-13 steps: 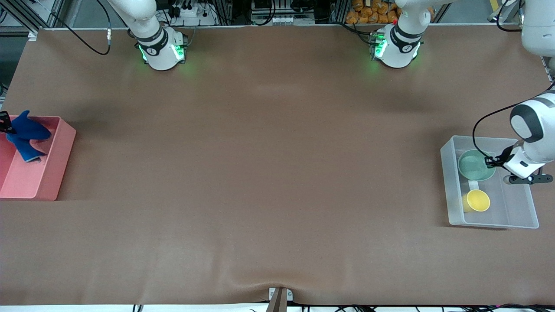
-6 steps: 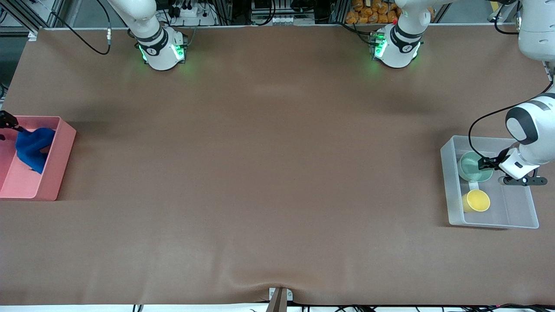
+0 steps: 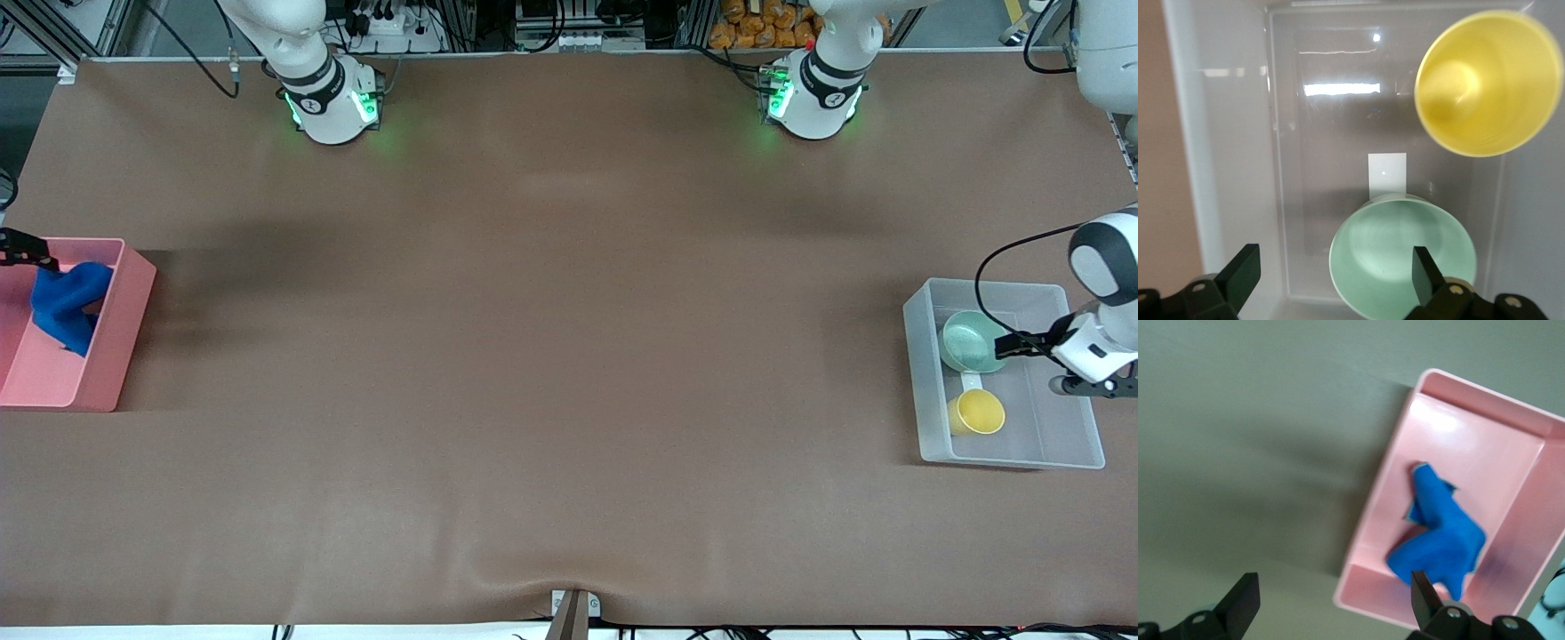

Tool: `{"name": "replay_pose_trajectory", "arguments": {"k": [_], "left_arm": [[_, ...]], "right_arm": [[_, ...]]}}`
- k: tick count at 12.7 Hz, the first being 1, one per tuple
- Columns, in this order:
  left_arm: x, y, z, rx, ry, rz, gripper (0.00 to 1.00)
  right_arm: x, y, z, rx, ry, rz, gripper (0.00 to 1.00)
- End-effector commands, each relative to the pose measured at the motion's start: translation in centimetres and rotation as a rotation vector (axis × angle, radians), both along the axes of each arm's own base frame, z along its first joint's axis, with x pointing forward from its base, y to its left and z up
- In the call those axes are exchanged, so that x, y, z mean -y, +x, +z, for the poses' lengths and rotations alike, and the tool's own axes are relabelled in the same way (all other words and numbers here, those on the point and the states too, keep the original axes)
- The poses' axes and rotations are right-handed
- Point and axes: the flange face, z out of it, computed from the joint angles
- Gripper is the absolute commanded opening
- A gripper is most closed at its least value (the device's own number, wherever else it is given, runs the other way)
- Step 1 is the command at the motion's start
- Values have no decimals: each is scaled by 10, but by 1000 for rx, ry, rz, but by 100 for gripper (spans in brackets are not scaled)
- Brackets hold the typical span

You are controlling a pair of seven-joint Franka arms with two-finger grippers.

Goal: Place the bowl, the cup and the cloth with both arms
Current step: 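Open the left gripper on the bowl while the right gripper lifts away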

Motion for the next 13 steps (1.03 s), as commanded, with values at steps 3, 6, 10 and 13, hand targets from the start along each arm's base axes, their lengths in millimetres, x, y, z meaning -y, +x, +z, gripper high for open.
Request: {"name": "replay_pose_trajectory", "arguments": {"k": [3, 6, 10, 13], "left_arm": [[55, 13, 75, -3, -39, -69, 100], [97, 10, 109, -23, -53, -4, 100], [143, -1, 177, 52, -66, 25, 100], [175, -27, 238, 77, -85, 98, 100]], "right_arm": [[-90, 14, 71, 4, 71, -174, 100], [-131, 12, 100, 40, 60, -221, 100], [-161, -11, 137, 32, 71, -329, 100], [-183, -20, 158, 54, 76, -374, 100]]}}
